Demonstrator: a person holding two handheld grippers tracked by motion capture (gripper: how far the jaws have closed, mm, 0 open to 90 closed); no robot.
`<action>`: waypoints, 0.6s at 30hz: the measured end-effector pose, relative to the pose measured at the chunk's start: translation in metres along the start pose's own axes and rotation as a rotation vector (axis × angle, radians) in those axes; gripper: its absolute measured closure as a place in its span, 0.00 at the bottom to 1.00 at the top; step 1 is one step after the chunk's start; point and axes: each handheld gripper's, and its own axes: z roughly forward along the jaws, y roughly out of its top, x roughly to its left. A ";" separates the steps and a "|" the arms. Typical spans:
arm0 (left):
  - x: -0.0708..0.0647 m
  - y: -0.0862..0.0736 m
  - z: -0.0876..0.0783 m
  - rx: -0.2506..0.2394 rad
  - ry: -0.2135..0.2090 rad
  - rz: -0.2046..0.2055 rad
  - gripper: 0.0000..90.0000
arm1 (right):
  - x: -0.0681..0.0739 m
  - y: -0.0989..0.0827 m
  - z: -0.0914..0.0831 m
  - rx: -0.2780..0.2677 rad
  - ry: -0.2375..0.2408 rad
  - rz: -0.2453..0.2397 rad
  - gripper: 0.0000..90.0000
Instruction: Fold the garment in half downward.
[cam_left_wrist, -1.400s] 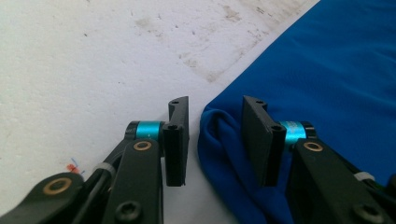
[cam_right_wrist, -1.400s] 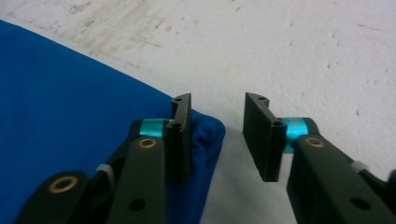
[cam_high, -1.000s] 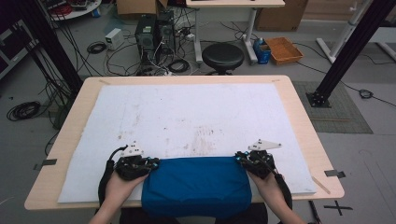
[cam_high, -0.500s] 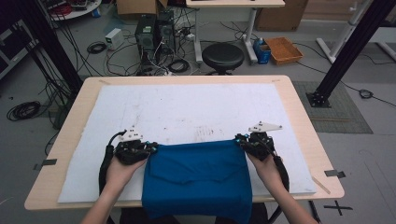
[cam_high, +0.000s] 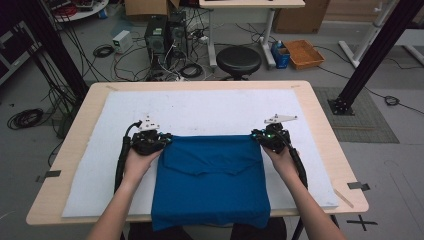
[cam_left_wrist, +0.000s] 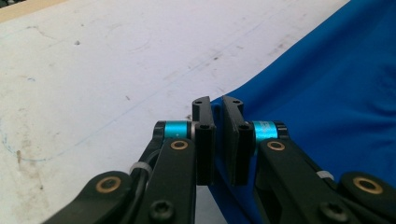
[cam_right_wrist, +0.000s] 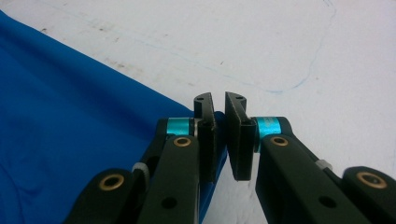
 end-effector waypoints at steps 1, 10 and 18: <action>0.001 0.001 0.002 -0.003 0.005 -0.004 0.93 | -0.002 0.002 0.002 -0.006 0.002 -0.007 0.93; 0.012 0.003 0.017 0.000 0.030 0.003 0.93 | -0.012 0.012 0.025 0.020 -0.036 -0.024 0.93; 0.017 0.000 0.026 0.055 0.076 0.005 0.85 | -0.011 0.014 0.038 0.052 -0.068 -0.047 0.92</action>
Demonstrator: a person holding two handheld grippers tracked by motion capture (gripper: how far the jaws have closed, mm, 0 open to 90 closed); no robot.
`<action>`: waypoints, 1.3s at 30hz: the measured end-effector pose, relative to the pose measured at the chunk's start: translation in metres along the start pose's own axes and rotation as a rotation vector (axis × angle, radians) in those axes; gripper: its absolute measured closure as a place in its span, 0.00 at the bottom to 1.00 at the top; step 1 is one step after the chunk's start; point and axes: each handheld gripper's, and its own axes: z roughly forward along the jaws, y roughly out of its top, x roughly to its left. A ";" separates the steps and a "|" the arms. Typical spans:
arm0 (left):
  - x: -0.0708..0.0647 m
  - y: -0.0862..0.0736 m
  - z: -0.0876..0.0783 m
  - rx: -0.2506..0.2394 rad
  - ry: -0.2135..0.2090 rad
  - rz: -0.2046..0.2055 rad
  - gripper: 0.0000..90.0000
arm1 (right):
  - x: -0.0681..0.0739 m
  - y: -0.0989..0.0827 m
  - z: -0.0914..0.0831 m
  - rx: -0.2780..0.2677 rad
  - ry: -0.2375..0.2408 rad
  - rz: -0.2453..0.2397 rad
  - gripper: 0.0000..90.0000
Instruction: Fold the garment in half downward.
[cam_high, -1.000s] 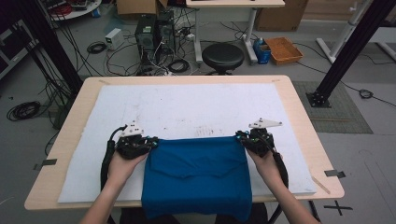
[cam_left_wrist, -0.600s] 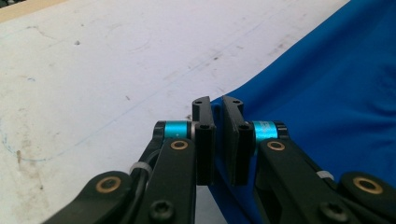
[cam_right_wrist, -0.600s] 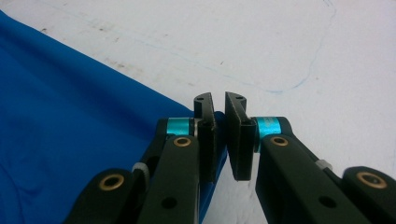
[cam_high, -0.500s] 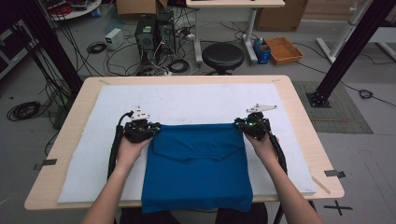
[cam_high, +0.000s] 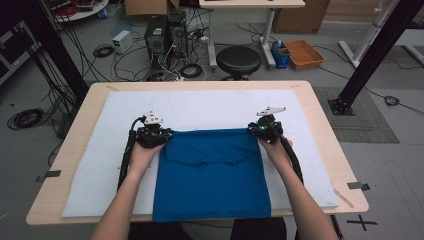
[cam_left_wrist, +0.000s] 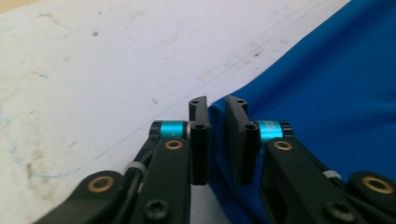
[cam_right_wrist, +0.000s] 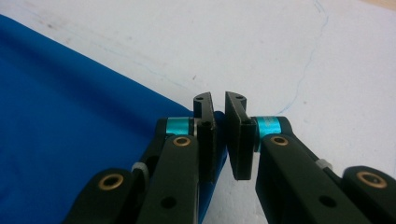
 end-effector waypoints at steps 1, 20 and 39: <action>0.001 0.000 0.000 0.003 0.011 -0.005 0.80 | 0.000 0.000 0.001 0.003 -0.003 0.004 0.92; -0.024 -0.027 -0.056 -0.045 -0.147 -0.153 0.45 | 0.022 -0.017 -0.065 -0.165 0.023 0.028 0.55; -0.035 -0.038 -0.035 0.075 -0.114 -0.218 0.71 | 0.027 -0.049 -0.069 -0.153 0.026 0.101 0.59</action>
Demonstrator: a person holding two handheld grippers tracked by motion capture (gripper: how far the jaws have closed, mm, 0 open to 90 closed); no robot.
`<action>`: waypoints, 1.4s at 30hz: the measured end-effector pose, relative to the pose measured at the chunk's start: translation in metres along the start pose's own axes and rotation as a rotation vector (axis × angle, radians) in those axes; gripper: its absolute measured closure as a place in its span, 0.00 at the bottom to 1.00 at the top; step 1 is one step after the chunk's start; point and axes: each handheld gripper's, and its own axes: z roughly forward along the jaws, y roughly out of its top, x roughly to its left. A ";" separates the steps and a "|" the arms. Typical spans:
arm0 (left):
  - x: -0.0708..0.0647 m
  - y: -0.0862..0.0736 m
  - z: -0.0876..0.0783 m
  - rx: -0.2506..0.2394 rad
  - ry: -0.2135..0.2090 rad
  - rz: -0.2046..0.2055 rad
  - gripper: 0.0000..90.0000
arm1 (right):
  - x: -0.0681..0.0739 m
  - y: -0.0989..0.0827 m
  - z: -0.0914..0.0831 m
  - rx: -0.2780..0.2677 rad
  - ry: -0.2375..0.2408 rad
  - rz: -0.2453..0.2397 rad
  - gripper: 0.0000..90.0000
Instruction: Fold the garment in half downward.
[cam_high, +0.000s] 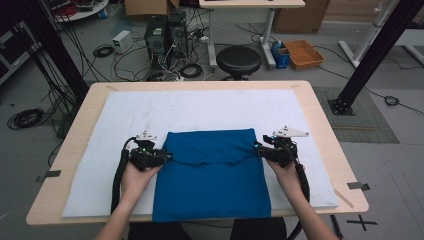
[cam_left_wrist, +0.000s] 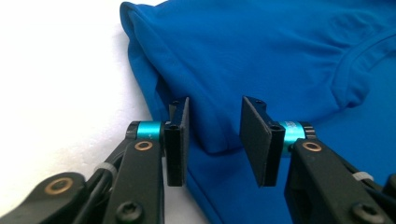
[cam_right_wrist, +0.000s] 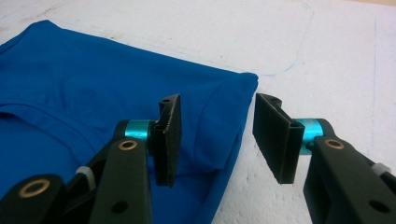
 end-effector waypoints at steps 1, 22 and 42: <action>-0.001 0.000 0.000 -0.001 0.005 0.005 0.72 | 0.000 0.000 0.000 0.001 -0.001 0.000 0.60; -0.003 -0.002 -0.002 0.006 -0.004 0.009 0.83 | -0.001 -0.012 0.018 0.121 -0.029 0.065 0.77; -0.003 0.001 -0.027 -0.057 -0.102 0.020 0.94 | 0.004 -0.006 -0.007 0.089 0.031 0.035 0.99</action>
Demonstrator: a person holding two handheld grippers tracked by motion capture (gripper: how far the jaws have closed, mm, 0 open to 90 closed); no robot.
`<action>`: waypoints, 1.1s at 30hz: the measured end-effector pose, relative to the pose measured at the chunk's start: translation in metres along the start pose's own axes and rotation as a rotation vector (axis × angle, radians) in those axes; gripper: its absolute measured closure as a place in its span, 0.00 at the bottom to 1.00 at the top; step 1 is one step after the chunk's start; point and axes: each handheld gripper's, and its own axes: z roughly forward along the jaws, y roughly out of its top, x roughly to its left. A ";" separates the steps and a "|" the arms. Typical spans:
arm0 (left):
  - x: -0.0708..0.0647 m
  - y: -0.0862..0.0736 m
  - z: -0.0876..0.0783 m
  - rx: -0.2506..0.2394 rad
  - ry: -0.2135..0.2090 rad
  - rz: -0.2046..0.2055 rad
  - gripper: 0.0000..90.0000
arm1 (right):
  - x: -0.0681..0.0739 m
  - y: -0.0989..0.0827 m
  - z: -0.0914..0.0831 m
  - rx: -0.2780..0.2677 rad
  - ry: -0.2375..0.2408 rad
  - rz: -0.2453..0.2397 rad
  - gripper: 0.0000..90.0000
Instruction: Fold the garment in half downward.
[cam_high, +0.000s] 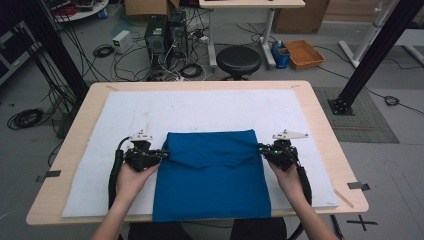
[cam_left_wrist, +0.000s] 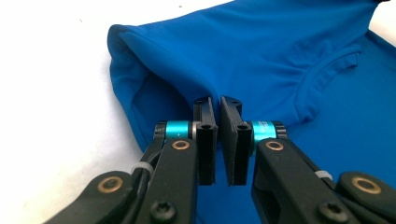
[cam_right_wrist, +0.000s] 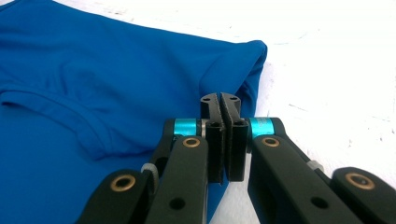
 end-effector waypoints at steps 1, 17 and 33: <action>-0.001 0.000 -0.002 0.002 -0.006 0.000 0.94 | 0.001 0.000 -0.002 0.000 0.003 -0.006 0.99; -0.024 -0.001 -0.025 -0.003 -0.004 0.061 0.94 | 0.016 -0.011 -0.029 -0.021 0.001 -0.046 0.99; -0.043 -0.011 -0.042 0.012 -0.037 0.109 0.94 | 0.028 -0.022 -0.056 -0.031 0.039 -0.080 0.99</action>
